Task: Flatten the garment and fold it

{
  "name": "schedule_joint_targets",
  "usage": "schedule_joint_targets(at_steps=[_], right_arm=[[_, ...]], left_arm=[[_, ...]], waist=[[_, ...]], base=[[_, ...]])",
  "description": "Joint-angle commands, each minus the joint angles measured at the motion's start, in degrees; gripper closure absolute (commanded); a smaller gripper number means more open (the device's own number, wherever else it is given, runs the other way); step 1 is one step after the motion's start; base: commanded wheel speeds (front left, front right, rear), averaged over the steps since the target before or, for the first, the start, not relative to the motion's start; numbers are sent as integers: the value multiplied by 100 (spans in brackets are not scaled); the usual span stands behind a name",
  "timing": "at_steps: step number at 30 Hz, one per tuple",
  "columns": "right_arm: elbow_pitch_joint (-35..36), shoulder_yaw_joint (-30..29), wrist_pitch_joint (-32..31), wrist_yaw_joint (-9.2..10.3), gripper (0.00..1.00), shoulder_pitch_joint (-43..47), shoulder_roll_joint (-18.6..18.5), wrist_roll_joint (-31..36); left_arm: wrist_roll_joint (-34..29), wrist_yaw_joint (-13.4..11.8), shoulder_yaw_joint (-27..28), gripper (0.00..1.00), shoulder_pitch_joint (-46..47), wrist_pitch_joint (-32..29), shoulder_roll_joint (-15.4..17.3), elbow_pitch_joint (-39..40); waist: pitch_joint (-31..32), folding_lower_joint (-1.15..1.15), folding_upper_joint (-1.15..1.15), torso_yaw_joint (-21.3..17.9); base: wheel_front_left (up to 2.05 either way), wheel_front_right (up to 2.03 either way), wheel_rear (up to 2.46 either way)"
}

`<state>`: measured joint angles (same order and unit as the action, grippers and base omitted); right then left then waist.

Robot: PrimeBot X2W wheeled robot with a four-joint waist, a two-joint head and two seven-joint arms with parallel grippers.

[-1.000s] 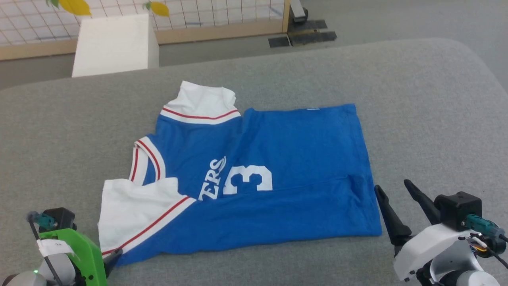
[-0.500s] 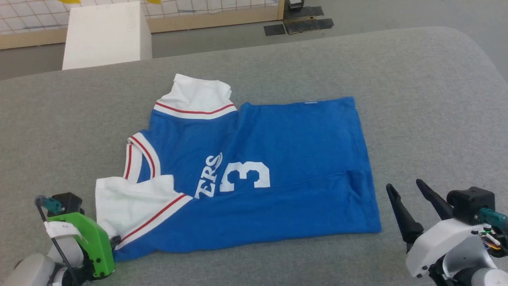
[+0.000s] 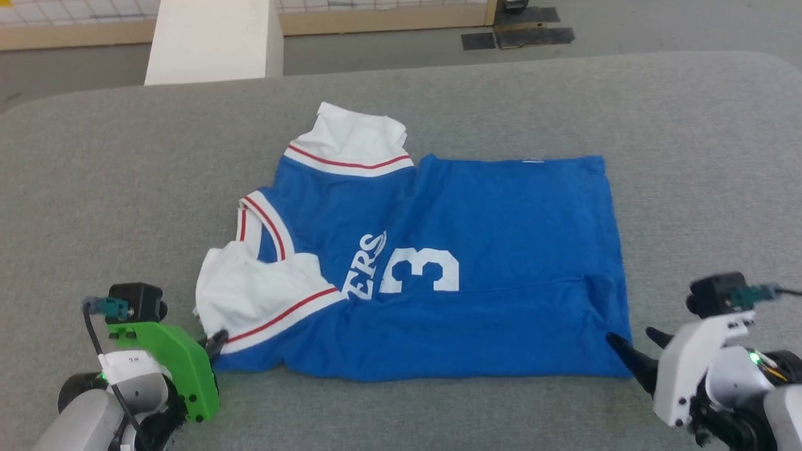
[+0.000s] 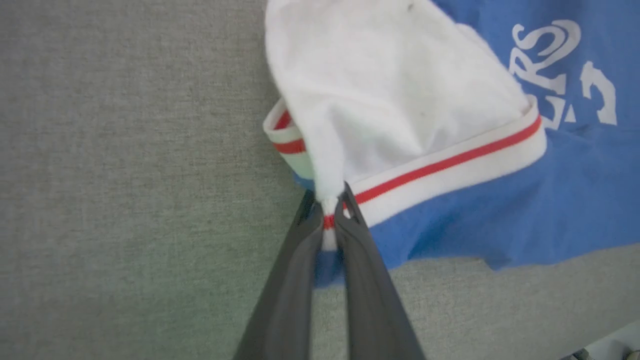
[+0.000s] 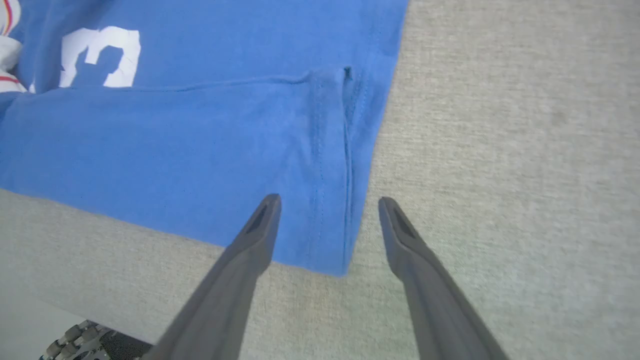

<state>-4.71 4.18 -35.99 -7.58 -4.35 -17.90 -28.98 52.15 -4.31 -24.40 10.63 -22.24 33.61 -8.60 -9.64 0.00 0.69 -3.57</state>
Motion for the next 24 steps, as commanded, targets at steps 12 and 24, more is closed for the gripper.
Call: schedule_joint_targets(at_steps=[12, 24], right_arm=[[-1442, 558, -838, 9, 20, -858, 49, -222], [-1484, 923, -760, 9, 100, -1011, -33, -404]], left_arm=[[-143, -224, 49, 100, -18, 106, 79, 646], [-132, -262, 54, 100, -219, 230, 99, 607]], waist=[[-333, 0, -69, 297], [17, 0, -69, 244]], base=[[0, 0, 0], [0, 0, 0]])
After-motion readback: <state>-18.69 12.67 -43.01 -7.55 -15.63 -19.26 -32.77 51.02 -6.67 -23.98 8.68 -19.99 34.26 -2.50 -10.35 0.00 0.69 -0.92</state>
